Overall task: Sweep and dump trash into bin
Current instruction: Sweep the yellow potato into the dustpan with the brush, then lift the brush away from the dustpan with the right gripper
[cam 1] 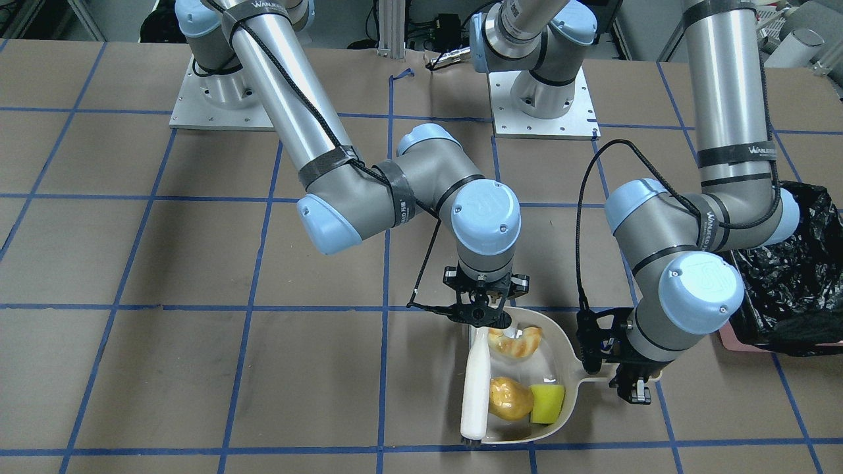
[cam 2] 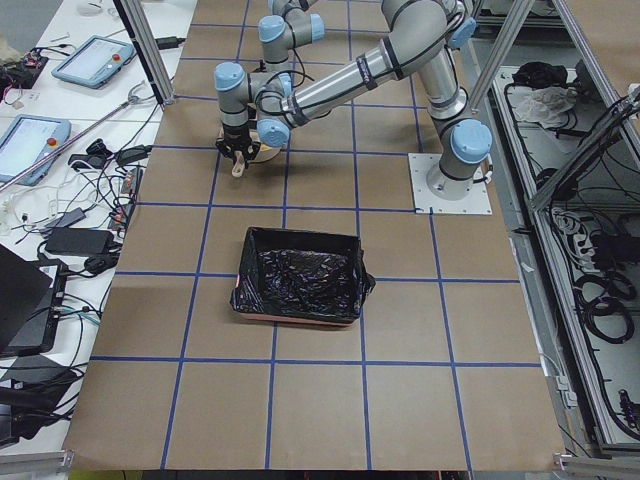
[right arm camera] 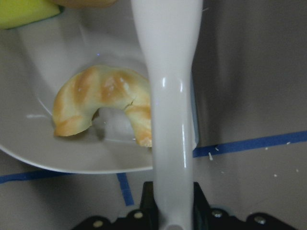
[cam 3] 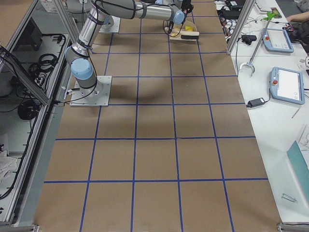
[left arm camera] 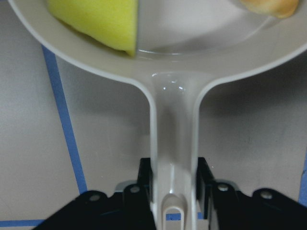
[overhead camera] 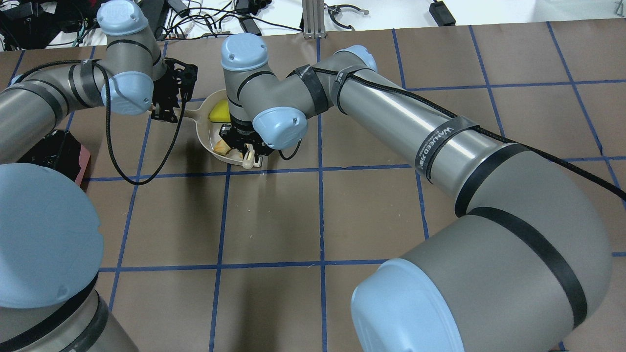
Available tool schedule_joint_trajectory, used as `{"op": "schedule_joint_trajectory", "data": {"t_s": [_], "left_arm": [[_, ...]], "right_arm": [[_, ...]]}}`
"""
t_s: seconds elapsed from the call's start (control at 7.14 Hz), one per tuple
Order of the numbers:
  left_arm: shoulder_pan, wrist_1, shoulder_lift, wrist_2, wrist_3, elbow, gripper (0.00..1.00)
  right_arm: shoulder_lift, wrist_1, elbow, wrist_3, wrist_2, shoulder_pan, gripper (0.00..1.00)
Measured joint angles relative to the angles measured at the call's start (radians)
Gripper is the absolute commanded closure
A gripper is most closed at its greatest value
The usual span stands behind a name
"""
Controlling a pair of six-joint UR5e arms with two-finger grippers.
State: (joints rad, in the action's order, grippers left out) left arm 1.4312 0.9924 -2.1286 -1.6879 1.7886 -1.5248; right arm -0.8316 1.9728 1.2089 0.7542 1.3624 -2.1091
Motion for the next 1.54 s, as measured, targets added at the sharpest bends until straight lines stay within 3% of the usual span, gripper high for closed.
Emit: {"op": "schedule_joint_trajectory", "data": {"t_s": [0.56, 1.54], "left_arm": [[-0.001, 0.000, 0.005, 0.003, 0.000, 0.000, 0.89], [-0.021, 0.002, -0.002, 0.033, 0.006, -0.003, 0.93]], "right_arm": [[-0.010, -0.014, -0.025, 0.021, -0.012, -0.013, 1.00], [-0.132, -0.221, -0.009, -0.262, 0.118, 0.110, 1.00]]}}
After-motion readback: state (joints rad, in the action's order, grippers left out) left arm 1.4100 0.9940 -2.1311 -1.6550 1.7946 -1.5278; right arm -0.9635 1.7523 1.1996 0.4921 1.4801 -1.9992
